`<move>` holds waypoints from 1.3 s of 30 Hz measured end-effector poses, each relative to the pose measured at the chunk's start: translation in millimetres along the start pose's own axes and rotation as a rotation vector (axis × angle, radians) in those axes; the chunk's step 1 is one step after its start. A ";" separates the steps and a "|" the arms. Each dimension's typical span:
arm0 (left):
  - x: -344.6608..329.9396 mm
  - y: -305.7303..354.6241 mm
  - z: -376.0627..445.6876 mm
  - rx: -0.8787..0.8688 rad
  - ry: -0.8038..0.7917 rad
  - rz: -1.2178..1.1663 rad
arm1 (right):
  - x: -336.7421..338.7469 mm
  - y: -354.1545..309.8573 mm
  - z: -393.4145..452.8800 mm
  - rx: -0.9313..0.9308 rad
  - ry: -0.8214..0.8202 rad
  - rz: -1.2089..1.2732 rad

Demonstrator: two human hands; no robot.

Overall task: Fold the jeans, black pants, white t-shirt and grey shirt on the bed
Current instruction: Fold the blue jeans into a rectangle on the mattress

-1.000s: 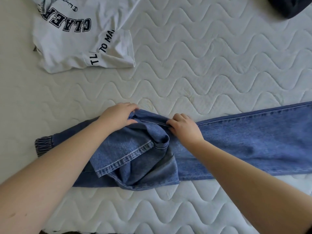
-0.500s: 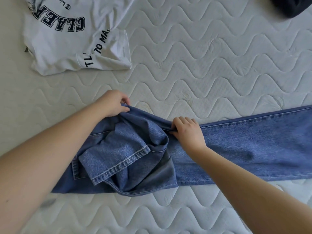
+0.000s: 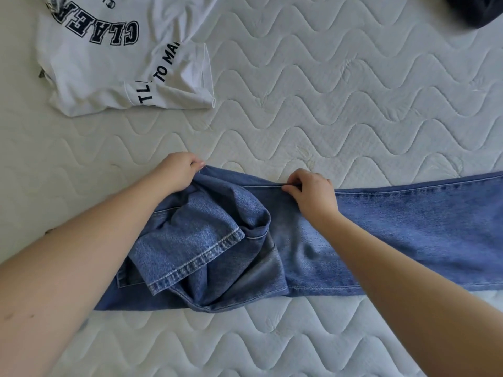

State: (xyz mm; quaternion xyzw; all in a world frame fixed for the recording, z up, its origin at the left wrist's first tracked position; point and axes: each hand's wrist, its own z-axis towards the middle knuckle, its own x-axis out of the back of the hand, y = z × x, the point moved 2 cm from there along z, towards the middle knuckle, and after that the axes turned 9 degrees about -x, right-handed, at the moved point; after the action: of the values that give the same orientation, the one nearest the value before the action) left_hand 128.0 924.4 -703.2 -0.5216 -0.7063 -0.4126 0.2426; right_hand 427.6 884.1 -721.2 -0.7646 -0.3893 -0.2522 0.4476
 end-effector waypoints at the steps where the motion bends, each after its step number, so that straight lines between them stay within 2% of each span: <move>1: -1.4 -0.4 0.5 0.014 -0.002 -0.016 | -0.5 -1.2 -1.4 0.028 -0.013 0.002; 5: -7.5 1.7 2.9 0.051 0.011 -0.044 | 1.3 6.1 -13.6 0.197 -0.040 -0.120; 7: -8.3 5.4 5.4 -0.024 0.035 0.008 | 1.4 14.5 -17.9 0.215 -0.042 -0.250; 9: -4.9 15.5 5.4 -0.208 0.041 0.069 | 2.5 19.6 -19.5 0.201 -0.012 -0.280; 12: -3.3 36.7 3.2 -0.573 -0.019 0.210 | 4.3 18.4 -18.3 0.190 0.033 -0.184; 14: -8.4 47.3 0.9 -0.683 -0.106 0.276 | 6.3 16.3 -16.2 0.181 0.073 -0.125; 17: -21.9 48.7 -1.8 -0.646 -0.221 0.355 | 9.8 15.7 -14.4 0.158 0.113 -0.068; 23: -27.9 54.4 -6.4 -0.572 -0.203 0.349 | 10.5 15.7 -16.5 0.139 0.083 -0.082; 30: 6.3 54.2 -17.2 -0.521 -0.248 0.181 | 23.3 21.5 -9.5 0.197 -0.170 -0.053; 35: -4.1 64.8 -16.4 -0.501 -0.222 0.247 | 25.5 22.4 -7.9 0.170 -0.221 0.021; 39: -18.9 69.7 -11.1 -0.510 -0.254 0.417 | 25.7 24.3 -8.0 0.123 -0.197 0.080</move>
State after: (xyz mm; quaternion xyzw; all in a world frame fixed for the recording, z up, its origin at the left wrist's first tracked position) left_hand 198.6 913.1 -688.8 -0.7454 -0.4836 -0.4490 0.0937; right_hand 461.8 879.3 -710.4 -0.7716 -0.4152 -0.1336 0.4630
